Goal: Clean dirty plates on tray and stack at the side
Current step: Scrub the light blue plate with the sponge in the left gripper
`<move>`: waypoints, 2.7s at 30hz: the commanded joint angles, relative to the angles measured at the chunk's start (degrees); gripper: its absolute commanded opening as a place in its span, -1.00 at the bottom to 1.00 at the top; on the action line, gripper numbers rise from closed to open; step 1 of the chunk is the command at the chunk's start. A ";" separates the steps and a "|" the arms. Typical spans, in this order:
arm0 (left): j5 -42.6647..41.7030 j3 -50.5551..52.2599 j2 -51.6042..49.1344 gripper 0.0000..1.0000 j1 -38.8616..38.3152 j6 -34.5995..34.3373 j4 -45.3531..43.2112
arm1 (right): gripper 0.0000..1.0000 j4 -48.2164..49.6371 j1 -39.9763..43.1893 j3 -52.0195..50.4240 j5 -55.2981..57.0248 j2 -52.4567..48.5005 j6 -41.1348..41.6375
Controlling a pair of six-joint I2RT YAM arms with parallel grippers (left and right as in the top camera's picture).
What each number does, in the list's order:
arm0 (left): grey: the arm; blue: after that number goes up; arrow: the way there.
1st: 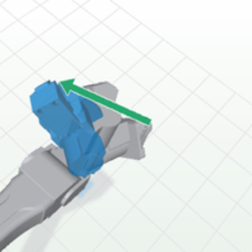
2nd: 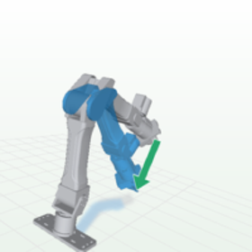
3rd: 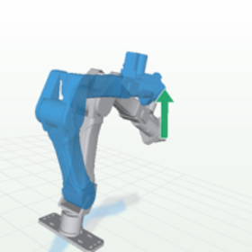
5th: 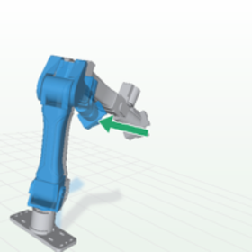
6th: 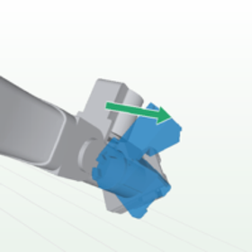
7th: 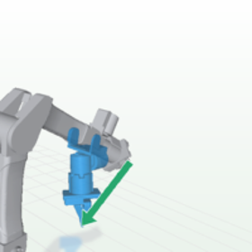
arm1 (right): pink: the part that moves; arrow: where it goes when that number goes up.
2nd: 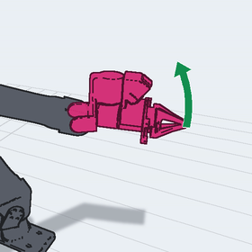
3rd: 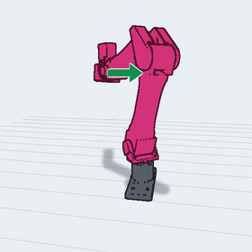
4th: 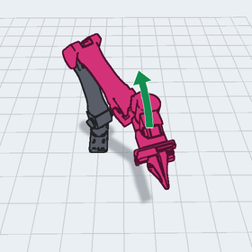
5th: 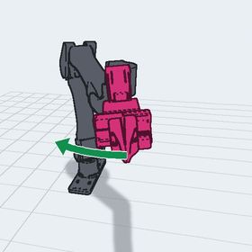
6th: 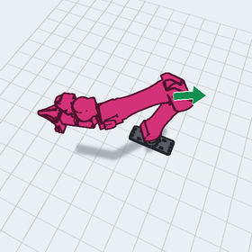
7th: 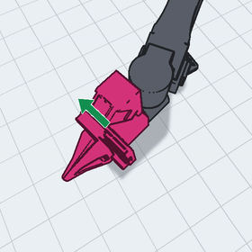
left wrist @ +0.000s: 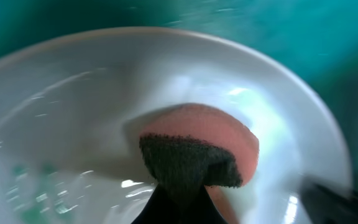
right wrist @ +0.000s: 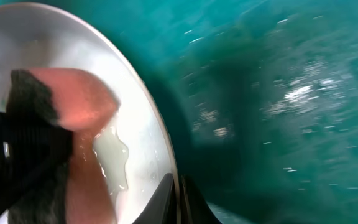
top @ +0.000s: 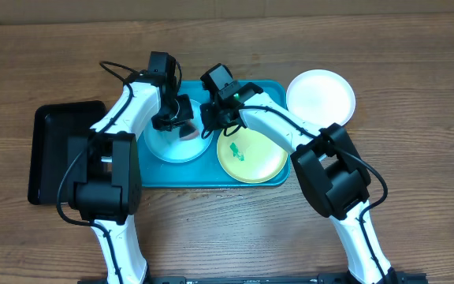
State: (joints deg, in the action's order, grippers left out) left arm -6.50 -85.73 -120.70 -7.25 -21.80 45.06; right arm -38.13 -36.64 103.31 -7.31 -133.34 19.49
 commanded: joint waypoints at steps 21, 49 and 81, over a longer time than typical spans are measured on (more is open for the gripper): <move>10.10 -14.60 -1.27 -0.91 1.66 1.14 17.20 | -0.92 0.13 0.87 -0.61 2.99 1.20 0.22; 23.78 -5.75 -1.33 -0.92 1.36 7.61 14.08 | -0.92 0.52 0.87 -0.61 2.99 1.20 0.22; 7.61 -1.81 -1.81 -0.92 1.79 2.34 -0.04 | -0.92 0.83 0.87 -0.61 2.99 1.20 0.22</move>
State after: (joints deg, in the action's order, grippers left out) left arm -3.88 -89.47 -122.06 -5.91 -18.57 46.46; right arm -37.41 -36.14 103.31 -5.54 -133.34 19.51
